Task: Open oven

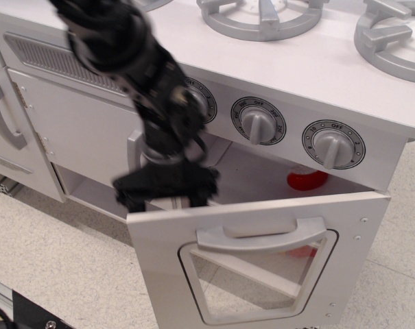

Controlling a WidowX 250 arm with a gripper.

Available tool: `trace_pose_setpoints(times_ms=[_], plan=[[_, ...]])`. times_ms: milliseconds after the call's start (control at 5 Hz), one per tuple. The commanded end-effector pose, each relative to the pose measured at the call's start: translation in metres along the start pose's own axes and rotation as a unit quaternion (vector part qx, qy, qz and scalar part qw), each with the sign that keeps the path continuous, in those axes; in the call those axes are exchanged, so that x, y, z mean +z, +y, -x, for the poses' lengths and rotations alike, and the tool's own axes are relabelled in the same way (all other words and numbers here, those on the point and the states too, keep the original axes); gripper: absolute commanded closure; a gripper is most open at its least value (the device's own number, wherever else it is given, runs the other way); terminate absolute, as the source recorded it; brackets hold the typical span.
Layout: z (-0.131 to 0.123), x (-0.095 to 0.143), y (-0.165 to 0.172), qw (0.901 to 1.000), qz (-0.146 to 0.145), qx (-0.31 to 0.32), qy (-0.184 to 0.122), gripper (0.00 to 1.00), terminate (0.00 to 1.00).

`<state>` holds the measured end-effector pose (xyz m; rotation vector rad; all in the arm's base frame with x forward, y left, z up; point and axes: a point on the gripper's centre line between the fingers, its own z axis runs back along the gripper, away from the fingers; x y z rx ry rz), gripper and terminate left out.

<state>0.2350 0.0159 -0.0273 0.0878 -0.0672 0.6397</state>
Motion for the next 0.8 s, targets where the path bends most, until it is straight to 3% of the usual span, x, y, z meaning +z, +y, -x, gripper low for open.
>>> trace_pose_setpoints(times_ms=[0, 400, 600], plan=[[0.025, 0.01, -0.036, 0.9983, 0.036, 0.04, 0.022, 0.0, 0.0], [0.073, 0.011, -0.067, 0.9774, 0.071, 0.195, 0.042, 0.0, 0.0], [0.1, 0.021, -0.078, 0.9722, 0.073, 0.212, 0.066, 0.0, 1.0]])
